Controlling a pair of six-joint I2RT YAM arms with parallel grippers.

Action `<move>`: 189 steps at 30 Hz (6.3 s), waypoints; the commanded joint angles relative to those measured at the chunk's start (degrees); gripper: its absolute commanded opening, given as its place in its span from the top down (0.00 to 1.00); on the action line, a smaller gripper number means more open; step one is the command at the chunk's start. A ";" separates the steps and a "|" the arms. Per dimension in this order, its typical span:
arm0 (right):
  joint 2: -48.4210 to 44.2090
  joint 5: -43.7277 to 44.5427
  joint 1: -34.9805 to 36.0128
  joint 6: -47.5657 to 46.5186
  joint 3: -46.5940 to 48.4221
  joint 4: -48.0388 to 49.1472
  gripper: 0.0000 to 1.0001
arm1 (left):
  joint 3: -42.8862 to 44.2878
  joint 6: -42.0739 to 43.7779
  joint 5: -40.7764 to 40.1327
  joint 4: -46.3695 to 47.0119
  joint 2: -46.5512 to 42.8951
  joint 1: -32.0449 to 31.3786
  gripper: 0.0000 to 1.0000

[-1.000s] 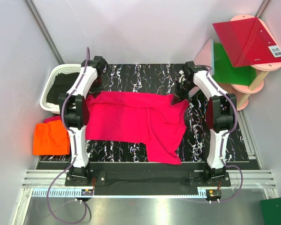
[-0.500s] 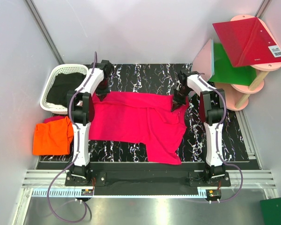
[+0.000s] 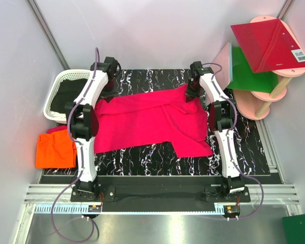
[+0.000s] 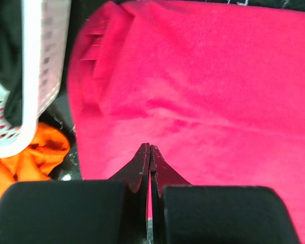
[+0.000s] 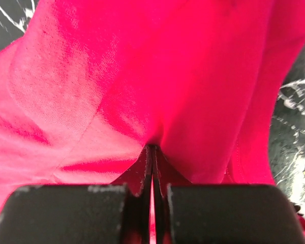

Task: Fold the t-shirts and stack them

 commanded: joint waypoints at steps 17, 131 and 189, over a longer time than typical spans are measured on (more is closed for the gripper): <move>-42.50 -16.95 1.30 -1.76 -42.48 21.15 0.38 | -28.56 0.48 3.64 8.99 -18.30 -5.09 0.15; -49.27 18.19 29.08 10.02 -75.54 6.23 1.00 | -65.83 -6.47 2.32 29.13 -33.59 1.67 1.00; -34.00 48.69 38.48 6.25 -49.09 -6.70 1.00 | -50.46 -3.74 -3.31 19.01 -37.56 1.76 1.00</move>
